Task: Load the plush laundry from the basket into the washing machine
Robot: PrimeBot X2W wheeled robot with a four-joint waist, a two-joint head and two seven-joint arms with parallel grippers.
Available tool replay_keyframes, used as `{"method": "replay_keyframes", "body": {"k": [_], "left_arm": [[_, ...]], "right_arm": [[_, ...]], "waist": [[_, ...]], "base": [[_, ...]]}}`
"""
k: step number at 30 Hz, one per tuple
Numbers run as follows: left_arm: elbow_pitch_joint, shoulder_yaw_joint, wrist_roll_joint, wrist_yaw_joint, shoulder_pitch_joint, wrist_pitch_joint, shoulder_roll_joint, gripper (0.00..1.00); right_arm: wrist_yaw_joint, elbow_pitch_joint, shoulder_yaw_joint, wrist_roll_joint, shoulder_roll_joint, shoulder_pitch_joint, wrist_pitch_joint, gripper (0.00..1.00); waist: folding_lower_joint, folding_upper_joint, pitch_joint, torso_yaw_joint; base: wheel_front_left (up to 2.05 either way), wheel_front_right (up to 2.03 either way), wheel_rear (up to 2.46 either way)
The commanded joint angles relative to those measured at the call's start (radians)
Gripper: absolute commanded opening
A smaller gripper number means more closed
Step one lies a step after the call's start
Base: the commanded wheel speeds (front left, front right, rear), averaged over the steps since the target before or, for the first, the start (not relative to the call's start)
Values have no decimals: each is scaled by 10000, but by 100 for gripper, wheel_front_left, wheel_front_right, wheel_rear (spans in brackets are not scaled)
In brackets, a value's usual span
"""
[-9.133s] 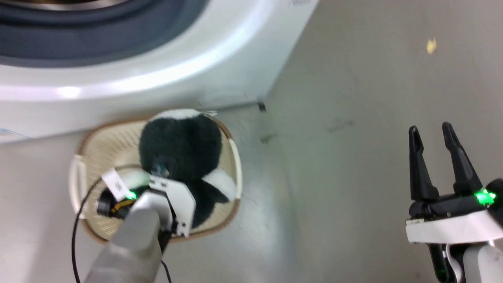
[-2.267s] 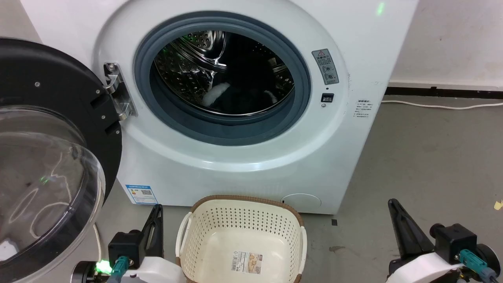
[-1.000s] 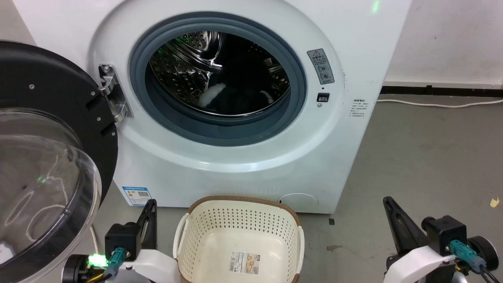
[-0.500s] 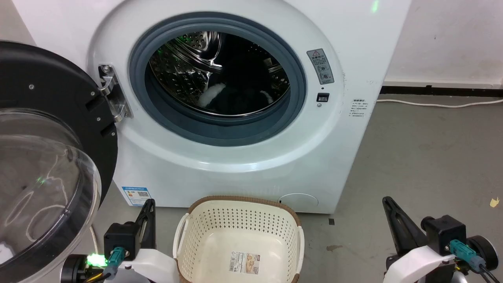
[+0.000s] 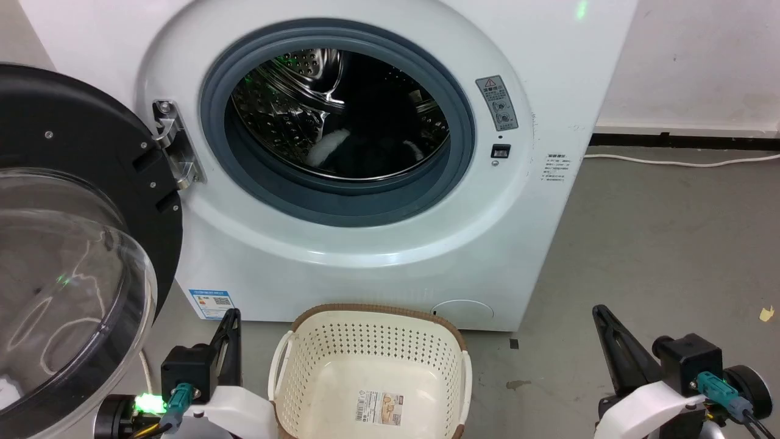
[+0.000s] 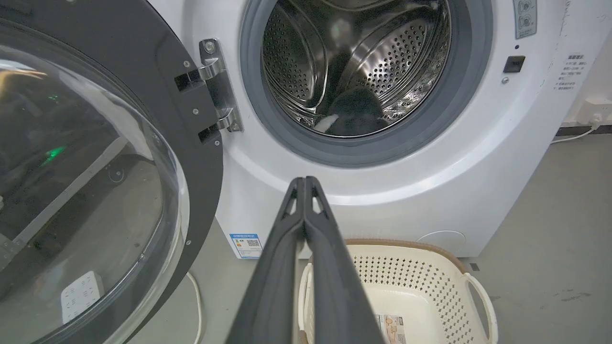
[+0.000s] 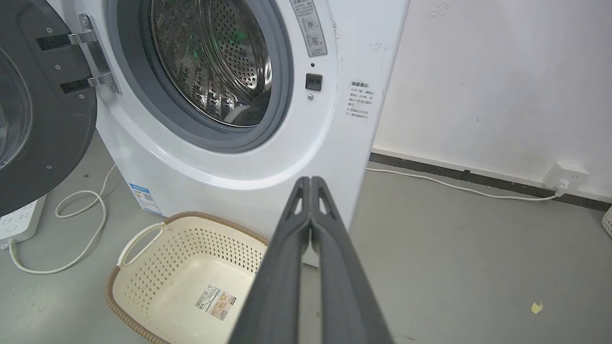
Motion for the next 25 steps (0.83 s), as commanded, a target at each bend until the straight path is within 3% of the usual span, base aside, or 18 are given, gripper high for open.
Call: {"method": "replay_keyframes", "body": {"k": [1, 25], "left_arm": [[-47, 5, 26, -43, -156, 3, -3, 0], [-47, 5, 26, -43, -156, 3, -3, 0]], "right_arm": [[-9, -47, 1, -76, -8, -117, 5, 0], [-9, -47, 1, -76, -8, -117, 5, 0]], "waist": [[0, 0, 0, 1], [0, 0, 0, 1]], "base": [[0, 0, 0], [0, 0, 0]]}}
